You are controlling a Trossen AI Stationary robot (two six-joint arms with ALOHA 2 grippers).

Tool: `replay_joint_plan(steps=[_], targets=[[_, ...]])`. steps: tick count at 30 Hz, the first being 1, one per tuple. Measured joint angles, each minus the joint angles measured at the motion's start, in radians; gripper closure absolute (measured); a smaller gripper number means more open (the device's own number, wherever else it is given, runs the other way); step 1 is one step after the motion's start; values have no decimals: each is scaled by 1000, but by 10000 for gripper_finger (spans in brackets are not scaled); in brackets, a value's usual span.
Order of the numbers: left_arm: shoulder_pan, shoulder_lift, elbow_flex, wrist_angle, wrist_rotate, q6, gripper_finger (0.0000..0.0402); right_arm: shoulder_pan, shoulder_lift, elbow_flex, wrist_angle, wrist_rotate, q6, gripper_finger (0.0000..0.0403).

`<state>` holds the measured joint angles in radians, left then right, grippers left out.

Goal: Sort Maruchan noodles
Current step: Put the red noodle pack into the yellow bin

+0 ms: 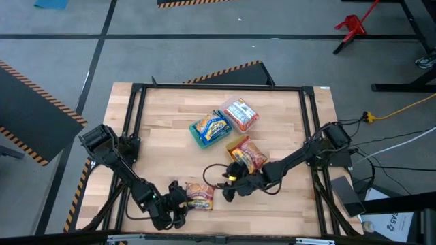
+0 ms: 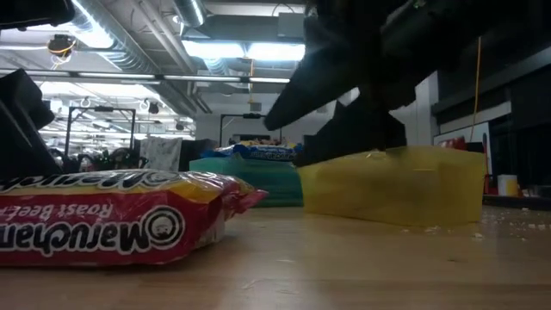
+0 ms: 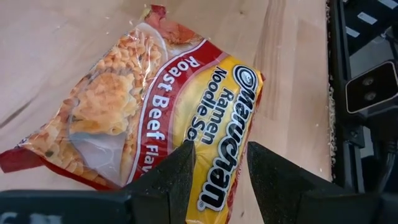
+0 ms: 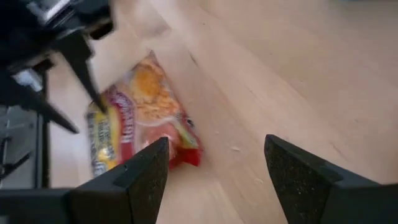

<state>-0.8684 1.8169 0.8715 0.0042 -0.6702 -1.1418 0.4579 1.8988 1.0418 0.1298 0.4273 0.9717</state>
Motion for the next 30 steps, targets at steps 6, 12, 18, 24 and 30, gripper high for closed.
replay_joint_plan(steps=[6, 12, 18, 24, 30], targets=[[15, -29, -3, -7, -12, 32, 255, -1, -29, 28, -42, -31, -131, 153], [18, -78, -3, -2, -37, 90, 255, 1, -58, 191, -237, -54, -335, 153], [5, -133, -2, -11, -23, 105, 255, 14, -52, 379, -520, -59, -544, 152], [-38, -148, -1, -32, -12, 101, 255, 12, -45, 383, -548, -152, -725, 152], [-79, -148, 0, -66, -56, 46, 255, -1, 26, 382, -546, -159, -495, 152]])
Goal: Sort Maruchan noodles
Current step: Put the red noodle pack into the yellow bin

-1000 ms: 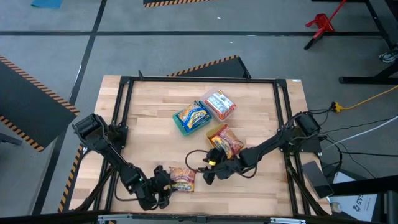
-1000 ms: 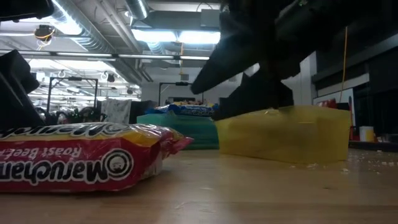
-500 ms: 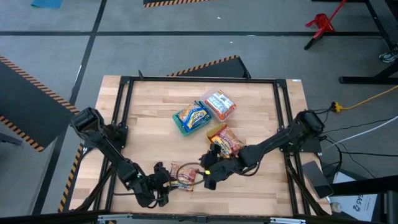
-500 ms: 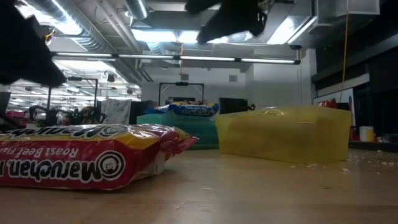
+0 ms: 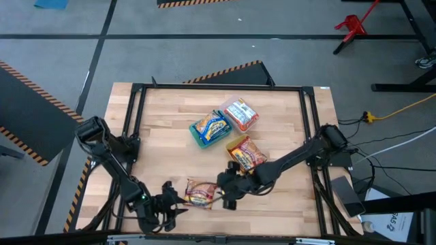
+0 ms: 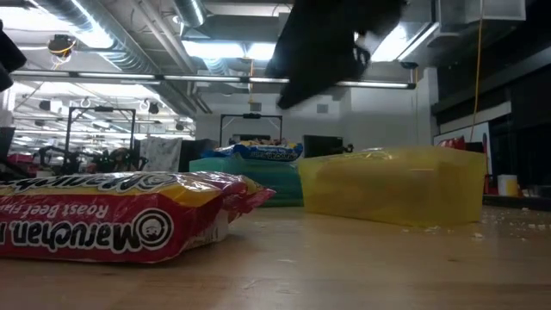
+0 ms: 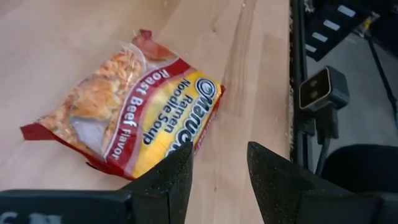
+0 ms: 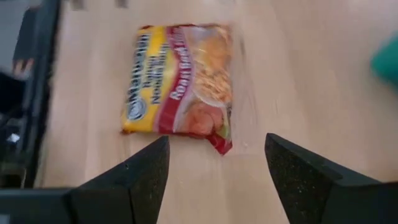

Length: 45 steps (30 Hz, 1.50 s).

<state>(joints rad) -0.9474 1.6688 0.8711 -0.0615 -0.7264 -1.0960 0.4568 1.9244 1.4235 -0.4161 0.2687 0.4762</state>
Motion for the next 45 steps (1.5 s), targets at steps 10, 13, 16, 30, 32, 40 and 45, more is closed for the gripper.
replay_joint_plan(steps=[10, 13, 16, 30, 32, 40, 45], targets=[[2, 69, 1, -34, -32, -1, 255, 2, 149, -1, 86, -25, 221, 152], [3, 100, 1, -36, -12, -1, 255, 1, 151, 0, 90, -53, 95, 152], [5, 123, 1, -36, -7, -7, 255, 1, 151, 0, 42, -60, -50, 152], [54, 152, 2, -34, 12, 6, 255, -89, 155, 0, 37, -118, -303, 152], [60, 152, 2, -34, 15, 6, 255, -99, 156, 0, 40, -167, -305, 152], [78, 152, 2, -26, 13, 6, 255, -89, 163, 0, 49, -275, -305, 152], [86, 152, 2, 7, 9, 18, 255, -90, 168, 0, 58, -225, -299, 152]])
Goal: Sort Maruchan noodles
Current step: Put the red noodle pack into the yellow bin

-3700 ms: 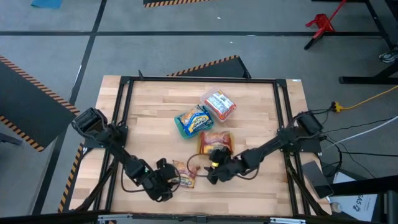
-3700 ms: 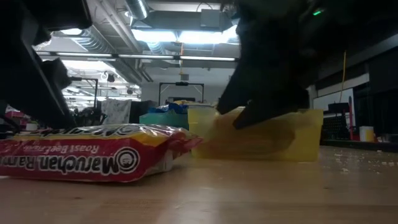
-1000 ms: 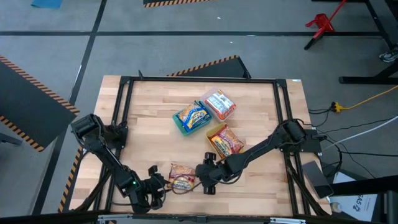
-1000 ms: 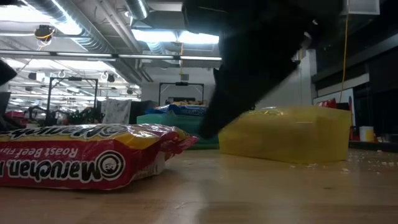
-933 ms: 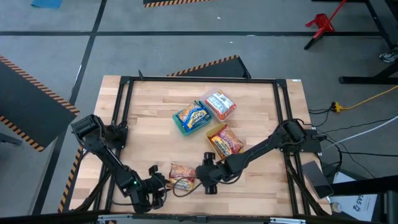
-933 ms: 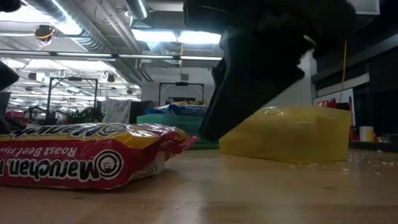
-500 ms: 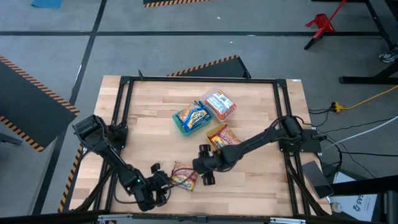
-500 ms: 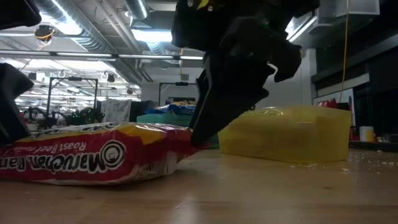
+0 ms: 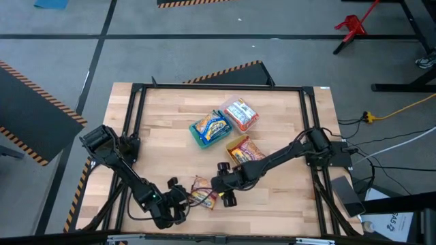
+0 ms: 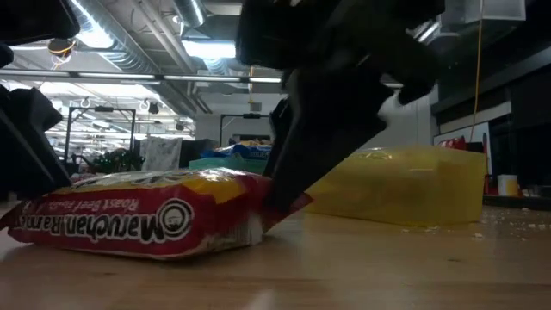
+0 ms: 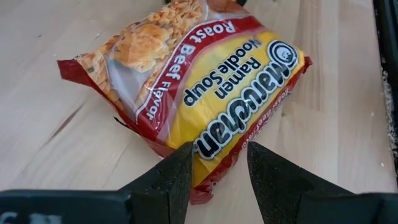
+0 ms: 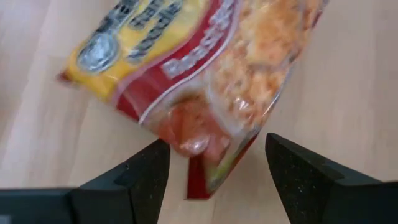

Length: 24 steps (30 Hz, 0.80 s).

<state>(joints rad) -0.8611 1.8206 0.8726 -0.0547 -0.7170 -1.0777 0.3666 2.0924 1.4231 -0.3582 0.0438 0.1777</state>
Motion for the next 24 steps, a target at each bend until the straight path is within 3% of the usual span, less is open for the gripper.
replay_joint_plan(steps=[9, 13, 21, 24], targets=[[2, 0, 0, 11, -5, 15, 255, 0, 47, 1, 20, 43, 24, 174], [2, 0, 0, 23, -6, 15, 255, 0, 45, 2, 19, 44, 25, 232], [15, 0, 0, 71, -14, 18, 255, -1, 44, 1, 17, 50, 32, 387], [22, 0, 0, 77, -15, 18, 255, -1, 44, 1, 17, 50, 52, 392]])
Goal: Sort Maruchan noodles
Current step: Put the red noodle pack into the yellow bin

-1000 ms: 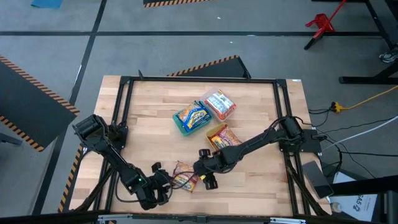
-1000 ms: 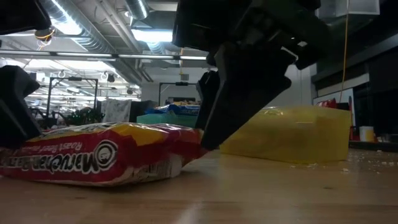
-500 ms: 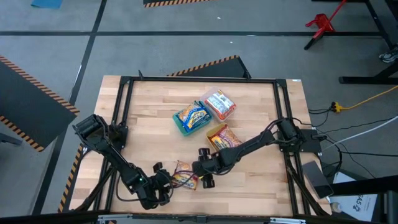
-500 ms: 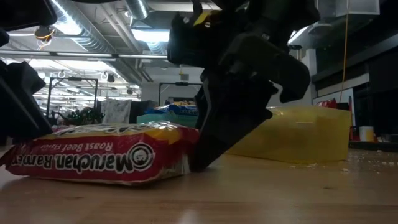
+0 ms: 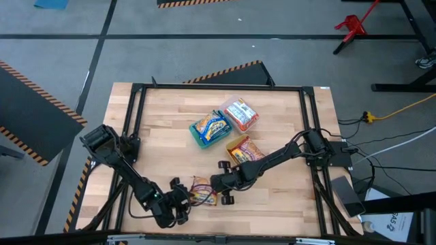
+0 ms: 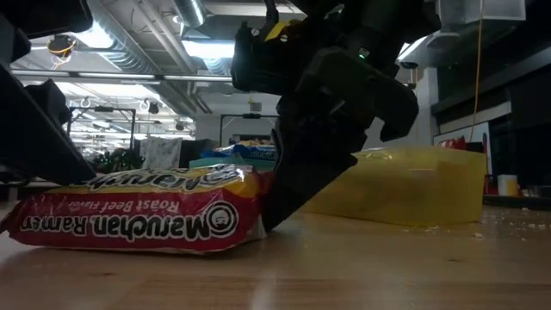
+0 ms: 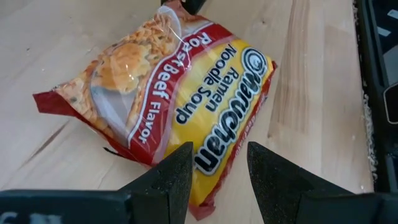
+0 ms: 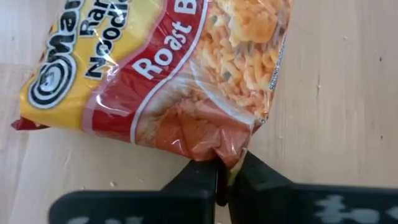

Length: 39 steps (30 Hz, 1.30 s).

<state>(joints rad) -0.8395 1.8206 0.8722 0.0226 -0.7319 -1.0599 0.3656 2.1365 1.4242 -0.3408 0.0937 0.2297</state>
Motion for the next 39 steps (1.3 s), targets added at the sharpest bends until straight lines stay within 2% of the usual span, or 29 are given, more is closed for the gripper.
replay_joint_plan(steps=[8, 17, 24, 35, 39], targets=[[24, 0, -1, 50, 0, 41, 255, 1, 0, 8, -17, 0, 28, 401], [73, 0, -1, 118, 17, 138, 255, 2, 0, 127, -166, 53, 21, 403], [85, -11, -1, 123, 48, 182, 255, 1, 0, 172, -228, 55, 9, 403], [49, -143, -1, 92, 45, 214, 255, 1, -1, 223, -300, 60, 9, 403], [34, -183, -1, 74, 45, 216, 255, 1, -1, 269, -396, 46, 2, 403]])
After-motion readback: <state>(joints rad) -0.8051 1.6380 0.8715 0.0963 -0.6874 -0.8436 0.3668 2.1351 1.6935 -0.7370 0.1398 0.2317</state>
